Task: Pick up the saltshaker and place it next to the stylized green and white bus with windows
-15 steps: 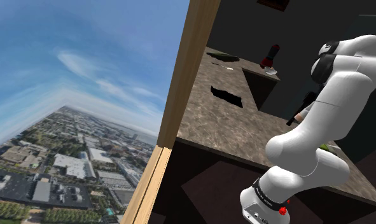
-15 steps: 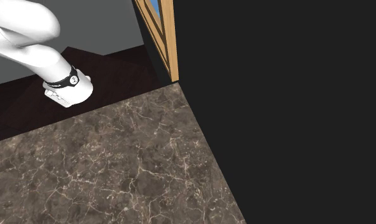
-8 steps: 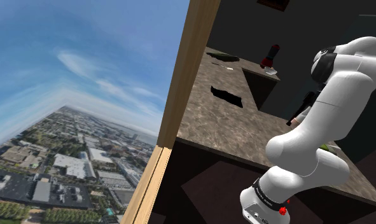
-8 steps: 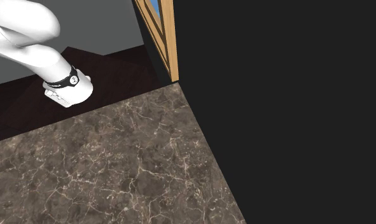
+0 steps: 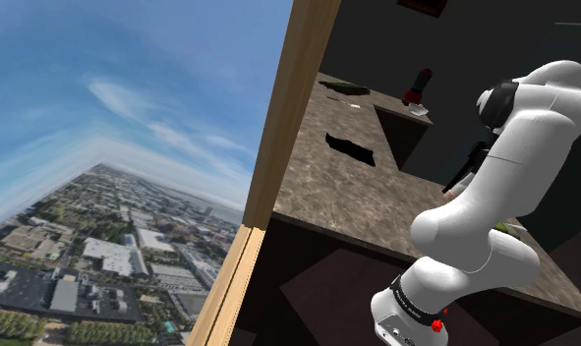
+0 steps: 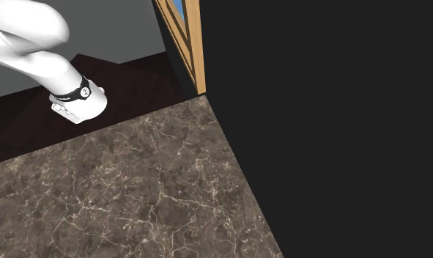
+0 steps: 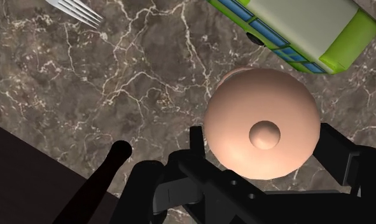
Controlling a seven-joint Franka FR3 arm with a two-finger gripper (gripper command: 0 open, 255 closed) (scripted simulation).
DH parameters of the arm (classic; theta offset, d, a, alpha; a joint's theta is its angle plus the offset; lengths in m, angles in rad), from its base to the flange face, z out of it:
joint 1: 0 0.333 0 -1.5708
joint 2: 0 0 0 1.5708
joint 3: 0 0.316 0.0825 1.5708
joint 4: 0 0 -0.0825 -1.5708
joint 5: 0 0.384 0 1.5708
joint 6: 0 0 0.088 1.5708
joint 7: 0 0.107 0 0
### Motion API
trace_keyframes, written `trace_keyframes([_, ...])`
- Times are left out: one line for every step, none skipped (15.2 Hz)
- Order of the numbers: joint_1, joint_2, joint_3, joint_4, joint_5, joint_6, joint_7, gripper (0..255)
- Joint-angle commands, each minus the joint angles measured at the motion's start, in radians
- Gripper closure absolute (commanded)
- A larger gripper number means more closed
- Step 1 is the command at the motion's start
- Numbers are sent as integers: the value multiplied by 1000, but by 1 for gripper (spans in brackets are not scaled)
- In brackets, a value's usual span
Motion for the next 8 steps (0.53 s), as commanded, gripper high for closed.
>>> trace_keyframes([-1,4,1,-20,2,25,-1,255])
trace_keyframes([0,7,2,-31,4,37,-1,255])
trace_keyframes([0,9,2,-41,5,50,-1,255])
trace_keyframes([0,12,3,-50,6,62,-1,255])
trace_keyframes([0,15,4,-60,8,74,-1,255])
trace_keyframes([0,19,5,-69,9,86,-1,255])
trace_keyframes([-1,22,6,-78,11,98,-1,255])
trace_keyframes([-1,27,7,-90,14,114,-2,255])
